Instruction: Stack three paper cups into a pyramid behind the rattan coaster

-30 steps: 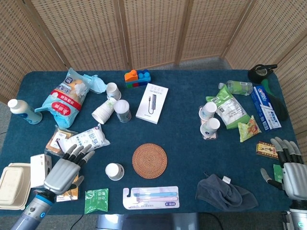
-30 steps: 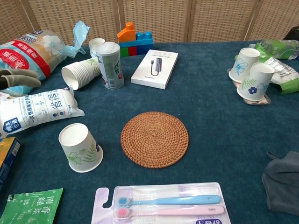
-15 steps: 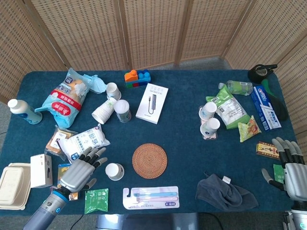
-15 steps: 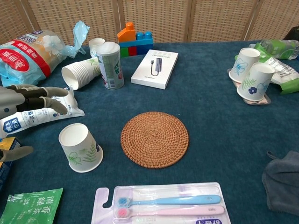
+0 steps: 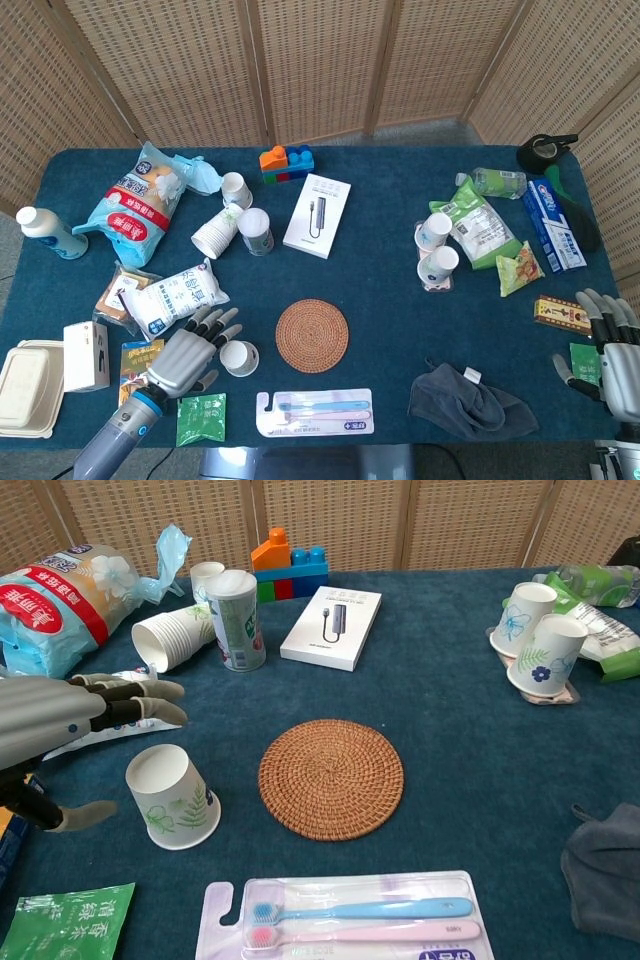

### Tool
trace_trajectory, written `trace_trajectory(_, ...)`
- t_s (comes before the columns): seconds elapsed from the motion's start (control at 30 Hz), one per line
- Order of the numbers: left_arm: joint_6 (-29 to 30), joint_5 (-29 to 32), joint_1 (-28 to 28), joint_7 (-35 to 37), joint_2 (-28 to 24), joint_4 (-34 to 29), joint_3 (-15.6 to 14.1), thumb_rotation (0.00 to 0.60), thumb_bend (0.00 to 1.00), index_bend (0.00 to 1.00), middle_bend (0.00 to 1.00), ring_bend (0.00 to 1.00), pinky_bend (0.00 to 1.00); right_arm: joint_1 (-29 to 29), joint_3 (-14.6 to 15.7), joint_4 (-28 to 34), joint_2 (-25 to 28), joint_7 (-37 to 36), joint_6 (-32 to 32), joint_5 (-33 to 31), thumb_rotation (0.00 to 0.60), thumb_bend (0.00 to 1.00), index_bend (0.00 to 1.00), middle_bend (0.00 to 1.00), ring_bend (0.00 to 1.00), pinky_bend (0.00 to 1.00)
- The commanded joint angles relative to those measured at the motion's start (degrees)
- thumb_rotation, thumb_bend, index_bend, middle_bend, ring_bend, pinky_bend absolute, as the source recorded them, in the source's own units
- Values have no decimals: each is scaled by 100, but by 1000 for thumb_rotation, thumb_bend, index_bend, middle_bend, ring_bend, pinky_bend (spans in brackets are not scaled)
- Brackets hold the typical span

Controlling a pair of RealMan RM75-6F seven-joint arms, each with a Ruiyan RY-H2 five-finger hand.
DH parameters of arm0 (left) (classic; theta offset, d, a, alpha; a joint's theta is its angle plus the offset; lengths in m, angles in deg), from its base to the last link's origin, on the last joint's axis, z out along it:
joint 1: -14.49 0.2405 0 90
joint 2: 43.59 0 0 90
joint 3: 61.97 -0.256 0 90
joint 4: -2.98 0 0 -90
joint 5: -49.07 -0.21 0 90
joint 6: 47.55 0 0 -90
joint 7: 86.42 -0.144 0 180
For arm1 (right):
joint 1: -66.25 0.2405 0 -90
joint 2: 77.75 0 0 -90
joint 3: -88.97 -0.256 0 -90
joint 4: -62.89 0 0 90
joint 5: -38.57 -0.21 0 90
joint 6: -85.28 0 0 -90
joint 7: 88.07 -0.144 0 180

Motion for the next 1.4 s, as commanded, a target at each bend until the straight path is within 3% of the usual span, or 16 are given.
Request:
trace_trajectory(0.03,-46,85,-82,-7,109,66,17,600,401,111,0,0,2,-13,0,-6,12,-10,5,-12,600,347,0,0,0,0)
trace_trajectory(0.4,-79,290,-345,-154,426,223,39,600,400,169,0,0,17,-100,3,-40,42,-88,67,-50,600,348,0,0,0,0)
trace_trajectory(0.83,35,286,-464,-47,625,446,-57,600,399,371,0,0,62,-143,-5,-65,46,-114,77,-68,600,350,0,0,0,0)
trace_trajectory(1.07,174,212,-456,155,573,490,-74,600,400,390,0,0,88,-122,-8,-34,40,-70,36,-47,600,349,0,0,0,0)
trace_trajectory(1.4,173,464,-605,834,225,450,343,600,401,381,0,0,87,-53,-24,17,16,-1,-55,-20,600,349,0,0,0,0)
